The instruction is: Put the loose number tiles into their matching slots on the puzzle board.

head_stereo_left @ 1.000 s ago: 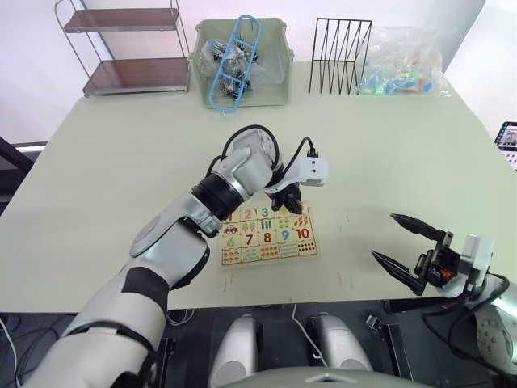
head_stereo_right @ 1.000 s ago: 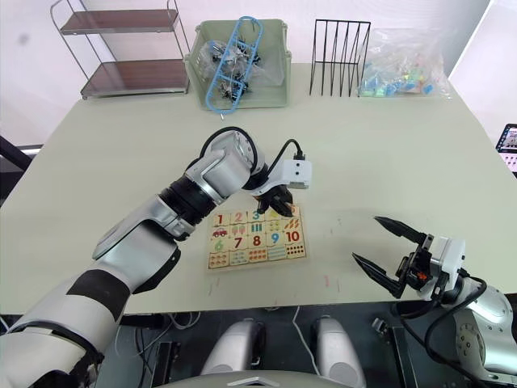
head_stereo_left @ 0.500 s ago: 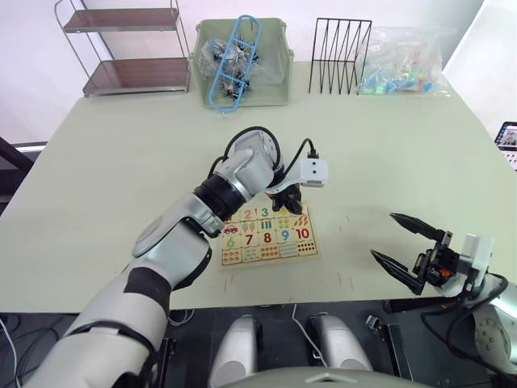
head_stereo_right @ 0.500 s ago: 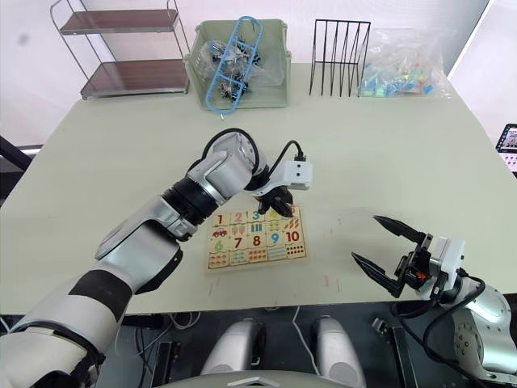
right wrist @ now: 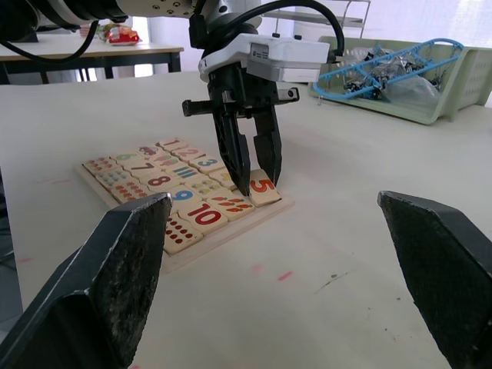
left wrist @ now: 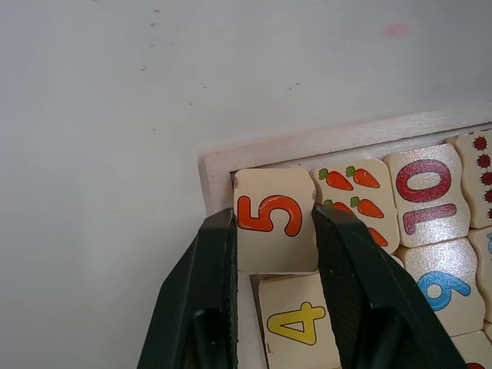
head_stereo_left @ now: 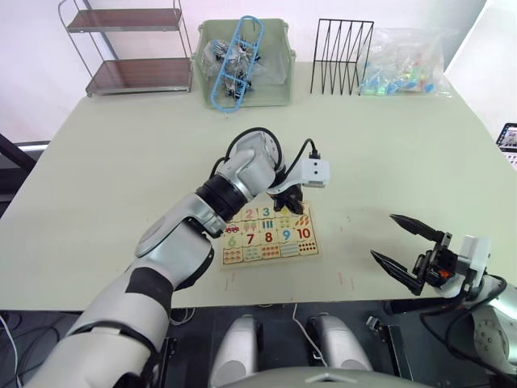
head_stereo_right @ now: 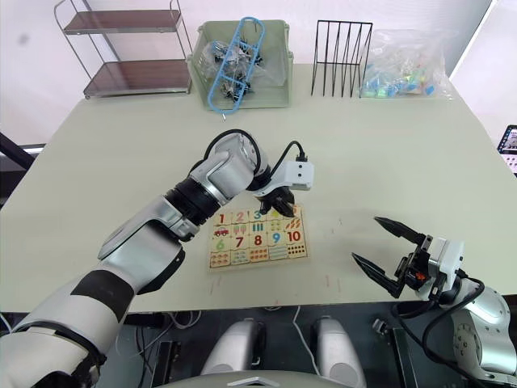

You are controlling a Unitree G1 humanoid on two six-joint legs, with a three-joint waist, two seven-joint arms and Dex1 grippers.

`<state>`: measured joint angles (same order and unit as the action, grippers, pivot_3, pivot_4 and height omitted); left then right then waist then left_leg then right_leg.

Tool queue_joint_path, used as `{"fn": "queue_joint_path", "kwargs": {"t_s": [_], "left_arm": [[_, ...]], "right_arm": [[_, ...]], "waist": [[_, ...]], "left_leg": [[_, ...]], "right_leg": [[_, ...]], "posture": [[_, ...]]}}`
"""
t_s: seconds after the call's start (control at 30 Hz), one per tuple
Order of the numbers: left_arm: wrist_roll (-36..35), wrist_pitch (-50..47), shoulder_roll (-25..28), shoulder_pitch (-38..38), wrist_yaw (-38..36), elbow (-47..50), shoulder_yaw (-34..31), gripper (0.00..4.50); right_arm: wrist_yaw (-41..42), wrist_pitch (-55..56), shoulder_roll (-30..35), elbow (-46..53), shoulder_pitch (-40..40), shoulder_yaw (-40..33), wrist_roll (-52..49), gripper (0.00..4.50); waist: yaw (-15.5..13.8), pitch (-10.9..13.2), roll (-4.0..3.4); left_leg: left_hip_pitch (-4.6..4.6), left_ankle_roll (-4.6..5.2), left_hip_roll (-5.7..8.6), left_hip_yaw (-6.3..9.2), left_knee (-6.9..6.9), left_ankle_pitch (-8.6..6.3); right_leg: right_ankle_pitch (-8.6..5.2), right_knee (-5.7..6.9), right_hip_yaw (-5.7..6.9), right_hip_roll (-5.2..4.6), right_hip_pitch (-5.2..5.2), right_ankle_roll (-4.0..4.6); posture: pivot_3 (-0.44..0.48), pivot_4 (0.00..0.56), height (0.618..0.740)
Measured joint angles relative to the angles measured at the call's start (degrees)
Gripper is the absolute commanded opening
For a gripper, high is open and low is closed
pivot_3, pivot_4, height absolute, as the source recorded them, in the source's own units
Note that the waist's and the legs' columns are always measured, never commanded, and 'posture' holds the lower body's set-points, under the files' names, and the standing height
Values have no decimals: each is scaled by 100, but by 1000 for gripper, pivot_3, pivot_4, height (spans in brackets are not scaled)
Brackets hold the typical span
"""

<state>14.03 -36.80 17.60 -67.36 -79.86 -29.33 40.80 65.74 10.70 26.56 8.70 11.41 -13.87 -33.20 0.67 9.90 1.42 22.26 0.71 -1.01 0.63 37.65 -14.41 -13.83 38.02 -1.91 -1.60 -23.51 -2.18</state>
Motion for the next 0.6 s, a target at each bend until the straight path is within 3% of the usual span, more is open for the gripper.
{"fn": "queue_joint_path", "kwargs": {"t_s": [0.07,0.1,0.27,0.6], "left_arm": [[0,-10,-2,0,-9,0,0,1975],[0,-20,-2,3,-15,0,3,2238],[-8,-79,2,6,-101,13,3,4467],[-206,-305,24,1,-247,183,-116,4467]], "right_arm": [[0,0,-2,-1,0,0,0,4500],[0,0,-2,-2,0,0,0,4500],[2,3,-3,-31,1,0,4,4500],[2,77,-3,-82,-48,7,22,4500]], "waist": [[1,0,0],[2,0,0],[8,0,0],[11,1,-1]], "left_leg": [[1,0,0,1,2,0],[2,0,1,1,3,0],[7,0,1,3,4,0],[25,0,1,11,21,0]], "right_leg": [[1,1,-1,1,0,-1],[1,1,-2,1,0,-1],[2,0,-1,1,-2,0],[10,2,7,2,-11,8]], "posture": [[0,150,739],[0,150,739],[0,150,739],[0,150,739]]}}
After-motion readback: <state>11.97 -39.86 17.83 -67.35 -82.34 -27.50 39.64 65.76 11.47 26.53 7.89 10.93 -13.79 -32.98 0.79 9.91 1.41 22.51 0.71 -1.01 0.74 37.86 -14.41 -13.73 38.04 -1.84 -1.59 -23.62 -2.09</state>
